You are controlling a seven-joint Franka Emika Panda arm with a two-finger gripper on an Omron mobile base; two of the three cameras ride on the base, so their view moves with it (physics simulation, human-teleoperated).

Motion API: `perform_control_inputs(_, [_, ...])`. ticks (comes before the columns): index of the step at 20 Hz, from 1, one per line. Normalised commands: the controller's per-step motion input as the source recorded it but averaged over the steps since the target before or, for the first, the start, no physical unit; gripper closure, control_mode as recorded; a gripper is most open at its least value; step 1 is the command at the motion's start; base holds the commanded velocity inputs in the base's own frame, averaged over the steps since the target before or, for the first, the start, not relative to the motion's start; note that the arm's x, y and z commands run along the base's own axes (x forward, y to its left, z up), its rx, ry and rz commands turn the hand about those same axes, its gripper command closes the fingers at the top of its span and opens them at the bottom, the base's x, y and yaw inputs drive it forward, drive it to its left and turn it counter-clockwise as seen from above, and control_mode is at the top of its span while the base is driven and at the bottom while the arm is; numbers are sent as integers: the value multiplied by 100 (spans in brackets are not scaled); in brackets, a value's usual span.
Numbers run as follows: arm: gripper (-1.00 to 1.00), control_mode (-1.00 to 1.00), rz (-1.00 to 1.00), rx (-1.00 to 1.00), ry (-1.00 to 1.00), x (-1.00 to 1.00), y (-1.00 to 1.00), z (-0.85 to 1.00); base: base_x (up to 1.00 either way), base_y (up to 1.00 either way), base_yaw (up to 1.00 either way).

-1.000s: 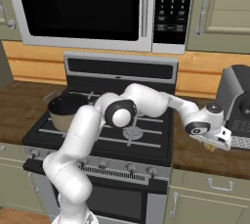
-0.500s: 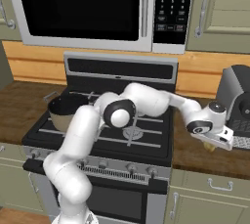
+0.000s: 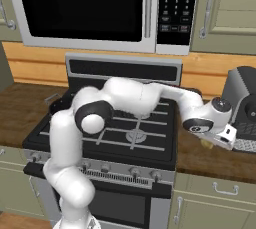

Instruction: Put the potato and lemon wedge in the pot. Retrieve the spatula and lightly stir the vegetables in the pot.

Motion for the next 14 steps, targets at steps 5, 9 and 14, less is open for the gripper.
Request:
perform_control_inputs(5, [100, -100, 0, 0, 0, -15, 100, 45, 0, 0, 0])
perform_control_inputs(9, [100, -100, 0, 0, 0, -3, 100, 25, 0, 0, 0])
perform_control_inputs(14, [100, -100, 5, -2, -6, -22, 100, 26, 0, 0, 0])
